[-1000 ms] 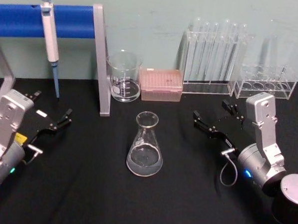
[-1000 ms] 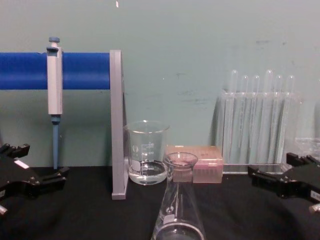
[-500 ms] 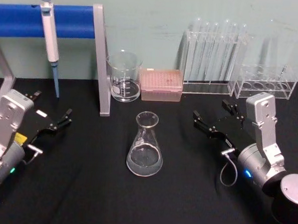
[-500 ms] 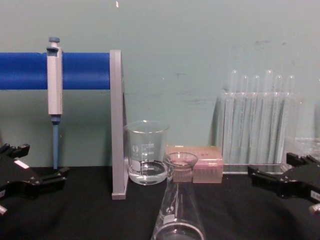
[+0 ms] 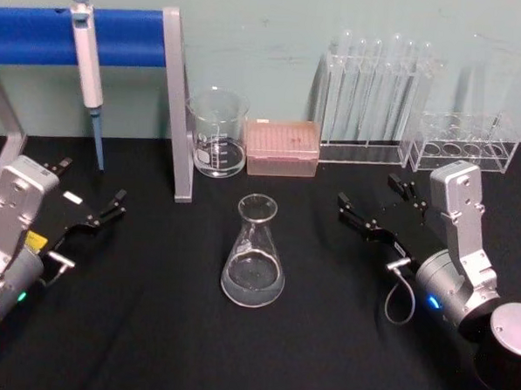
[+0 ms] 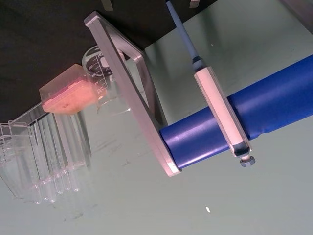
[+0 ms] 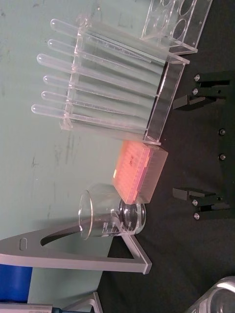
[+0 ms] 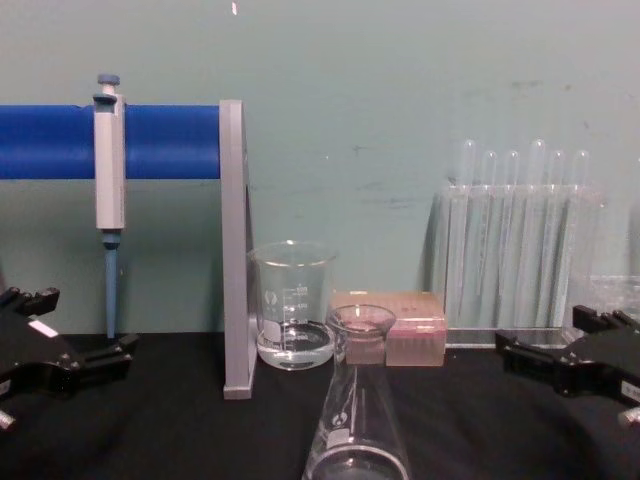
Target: Grasp the erlenmeyer flask with one hand, shake it three times, then place it back.
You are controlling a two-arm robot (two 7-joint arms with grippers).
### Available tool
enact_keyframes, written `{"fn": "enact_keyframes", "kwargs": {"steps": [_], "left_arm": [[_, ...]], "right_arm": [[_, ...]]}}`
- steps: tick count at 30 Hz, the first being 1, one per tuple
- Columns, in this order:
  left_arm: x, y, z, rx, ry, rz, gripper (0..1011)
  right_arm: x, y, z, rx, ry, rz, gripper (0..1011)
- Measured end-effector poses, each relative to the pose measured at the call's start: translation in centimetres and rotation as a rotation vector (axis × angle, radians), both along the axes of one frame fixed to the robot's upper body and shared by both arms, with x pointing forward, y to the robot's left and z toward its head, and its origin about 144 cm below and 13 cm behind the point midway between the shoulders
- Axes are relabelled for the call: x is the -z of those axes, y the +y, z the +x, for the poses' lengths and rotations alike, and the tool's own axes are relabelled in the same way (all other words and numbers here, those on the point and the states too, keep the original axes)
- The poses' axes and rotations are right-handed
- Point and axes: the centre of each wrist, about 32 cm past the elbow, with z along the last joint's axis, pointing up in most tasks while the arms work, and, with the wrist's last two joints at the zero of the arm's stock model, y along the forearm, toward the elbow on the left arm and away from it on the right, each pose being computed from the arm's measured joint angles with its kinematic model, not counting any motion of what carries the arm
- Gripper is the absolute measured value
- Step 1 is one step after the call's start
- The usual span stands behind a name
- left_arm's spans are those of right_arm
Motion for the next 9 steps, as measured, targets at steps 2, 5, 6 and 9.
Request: {"fn": "enact_keyframes", "kwargs": {"steps": [2,5,6,9], "left_arm": [[0.00,0.00,0.00,0.000,0.000,0.000,1001],[0.00,0.00,0.00,0.000,0.000,0.000,1001],[0.00,0.00,0.00,0.000,0.000,0.000,1001],[0.00,0.00,0.00,0.000,0.000,0.000,1001]], "right_arm": [[0.00,0.00,0.00,0.000,0.000,0.000,1002],[0.00,0.00,0.00,0.000,0.000,0.000,1002],[0.00,0.00,0.00,0.000,0.000,0.000,1002],[0.00,0.00,0.00,0.000,0.000,0.000,1002]]}}
